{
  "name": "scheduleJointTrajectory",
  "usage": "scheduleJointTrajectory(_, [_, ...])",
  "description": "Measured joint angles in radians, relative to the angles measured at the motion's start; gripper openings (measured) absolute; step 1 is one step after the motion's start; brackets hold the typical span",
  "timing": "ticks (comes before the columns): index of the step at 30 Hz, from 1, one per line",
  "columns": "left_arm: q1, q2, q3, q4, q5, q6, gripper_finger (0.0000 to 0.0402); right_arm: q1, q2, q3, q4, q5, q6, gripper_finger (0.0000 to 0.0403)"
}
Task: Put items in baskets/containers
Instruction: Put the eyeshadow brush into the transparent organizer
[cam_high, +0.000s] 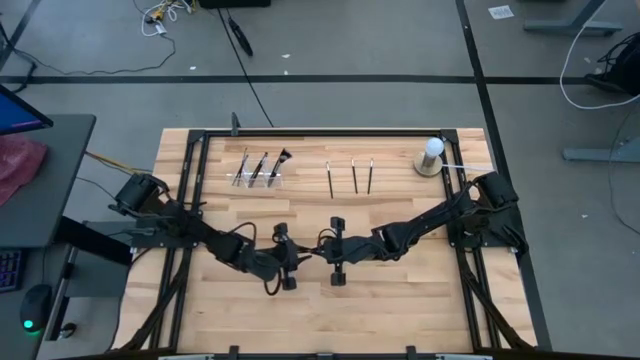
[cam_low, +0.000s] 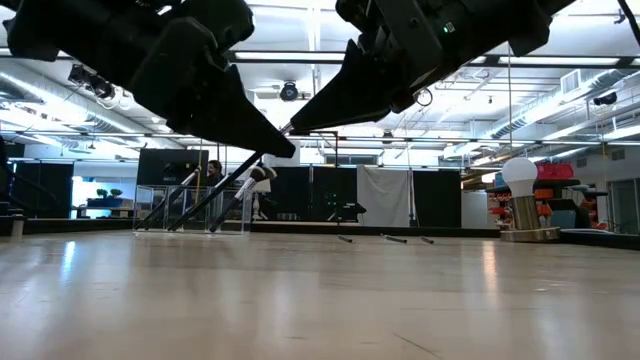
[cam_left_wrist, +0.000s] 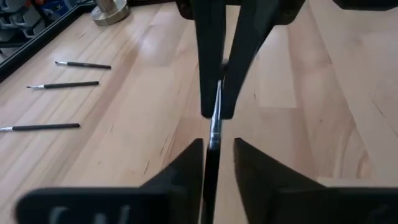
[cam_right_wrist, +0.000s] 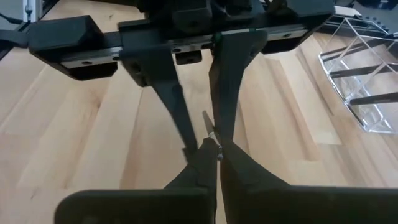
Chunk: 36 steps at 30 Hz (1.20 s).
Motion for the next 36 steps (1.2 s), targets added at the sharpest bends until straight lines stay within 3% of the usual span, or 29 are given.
scheduleJointTrajectory(6, [0.0,0.0,0.011,-0.013,0.002,0.005,0.0017,0.0,0.0,0.0,0.001,-0.006,0.002,0.0002])
scheduleJointTrajectory(12, [0.0,0.0,0.011,-0.009,0.019,-0.033,0.0017,0.0,0.0,0.0,0.0,0.0,0.006,0.0022])
scheduleJointTrajectory(19, [0.0,-0.002,-0.013,-0.018,0.014,-0.063,0.0017,-0.006,0.001,-0.001,-0.023,0.093,0.056,0.0091])
scheduleJointTrajectory(25, [-0.007,-0.097,-0.127,-0.004,-0.04,-0.142,0.0017,-0.008,0.0,-0.048,-0.012,0.113,0.098,0.0165])
scheduleJointTrajectory(30, [-0.011,-0.265,-0.228,0.005,-0.157,-0.169,0.0017,-0.006,-0.002,-0.159,0.191,0.109,0.128,0.0197])
scheduleJointTrajectory(36, [0.028,-0.51,-0.31,0.003,-0.288,-0.091,0.0019,-0.006,-0.002,-0.308,0.556,0.087,0.141,0.0197])
